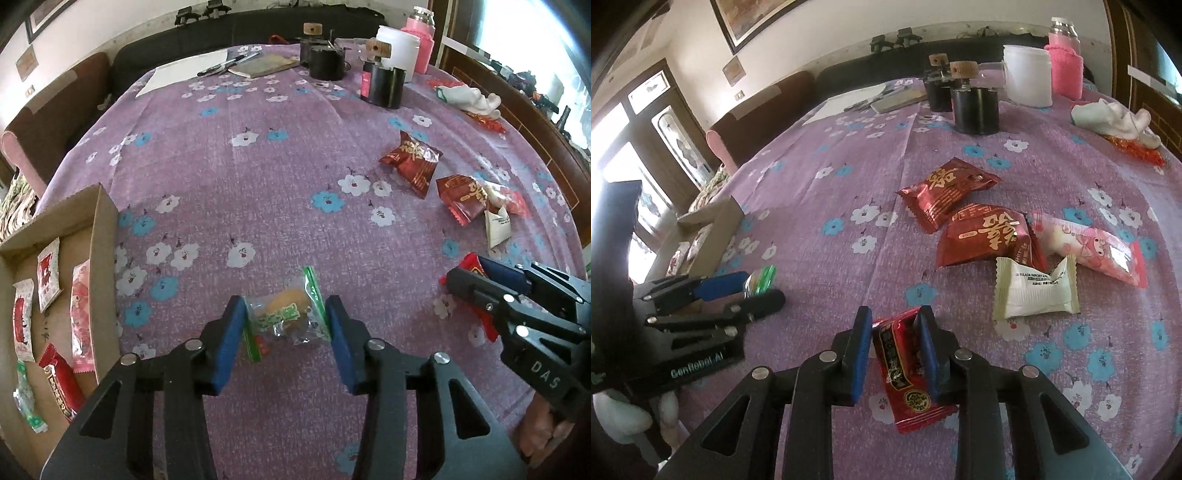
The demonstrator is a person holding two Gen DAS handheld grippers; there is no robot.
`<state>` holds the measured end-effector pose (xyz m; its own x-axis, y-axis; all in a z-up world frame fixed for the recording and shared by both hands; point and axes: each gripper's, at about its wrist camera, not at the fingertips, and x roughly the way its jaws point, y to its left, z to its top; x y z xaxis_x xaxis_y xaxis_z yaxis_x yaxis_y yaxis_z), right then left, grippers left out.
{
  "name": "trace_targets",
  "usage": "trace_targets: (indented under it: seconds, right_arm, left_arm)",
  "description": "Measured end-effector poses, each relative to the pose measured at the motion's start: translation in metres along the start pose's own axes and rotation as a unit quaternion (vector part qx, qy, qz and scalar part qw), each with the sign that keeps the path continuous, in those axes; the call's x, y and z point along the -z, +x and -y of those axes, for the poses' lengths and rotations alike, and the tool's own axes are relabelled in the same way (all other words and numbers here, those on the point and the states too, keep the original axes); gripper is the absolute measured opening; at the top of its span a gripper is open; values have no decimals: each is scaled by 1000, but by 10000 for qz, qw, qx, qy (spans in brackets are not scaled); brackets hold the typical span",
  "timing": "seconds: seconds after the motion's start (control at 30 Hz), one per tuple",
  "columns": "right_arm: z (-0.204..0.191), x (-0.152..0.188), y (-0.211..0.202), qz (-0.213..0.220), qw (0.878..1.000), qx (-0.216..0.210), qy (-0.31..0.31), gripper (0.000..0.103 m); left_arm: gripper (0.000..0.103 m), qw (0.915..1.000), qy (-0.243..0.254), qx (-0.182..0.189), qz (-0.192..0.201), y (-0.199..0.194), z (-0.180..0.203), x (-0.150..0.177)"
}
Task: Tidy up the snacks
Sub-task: 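Carry the green-yellow candy over the box with the left gripper while the right carries the red packet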
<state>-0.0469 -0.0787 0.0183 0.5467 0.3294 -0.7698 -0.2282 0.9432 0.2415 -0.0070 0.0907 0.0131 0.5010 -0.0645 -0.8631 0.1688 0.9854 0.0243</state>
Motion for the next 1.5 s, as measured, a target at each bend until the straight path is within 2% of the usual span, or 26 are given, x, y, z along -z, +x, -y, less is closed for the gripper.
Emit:
trace_targets:
  seconds: [0.03,0.3,0.43,0.6,0.8,1.07,1.23,1.5]
  right_arm:
    - [-1,0,0,4,10000,27,-31,28]
    - [-7,4,-2,58,9997,169,-177,24]
    - [-4,4,-6,155,9998,40,-94,24]
    - [-1,1,-19,484,9987,-168,23,24]
    - [-1,1,-21,572,9981,-229,75,24]
    - [-8,0,-12,461,9989,-57,61,24]
    - [-43,-1,-19,400,9985,-359,-124,24]
    - [-149,-5,-17,139,9896,-1096,-923,23]
  left_arm:
    - [38,10000,11,0,12,-1,1,1]
    - [36,9996,-68,244,113,-12,7,6]
    - [36,9985,-198,469,216,-27,7,13]
    - [36,9959,-429,664,447,-52,-3,27]
    - [36,9911,-1002,543,693,-82,-50,58]
    - [36,9770,-1955,52,853,-105,-140,100]
    - [36,9697,-2317,-73,774,-99,-173,117]
    - [36,9673,-2433,-337,634,-90,-195,129]
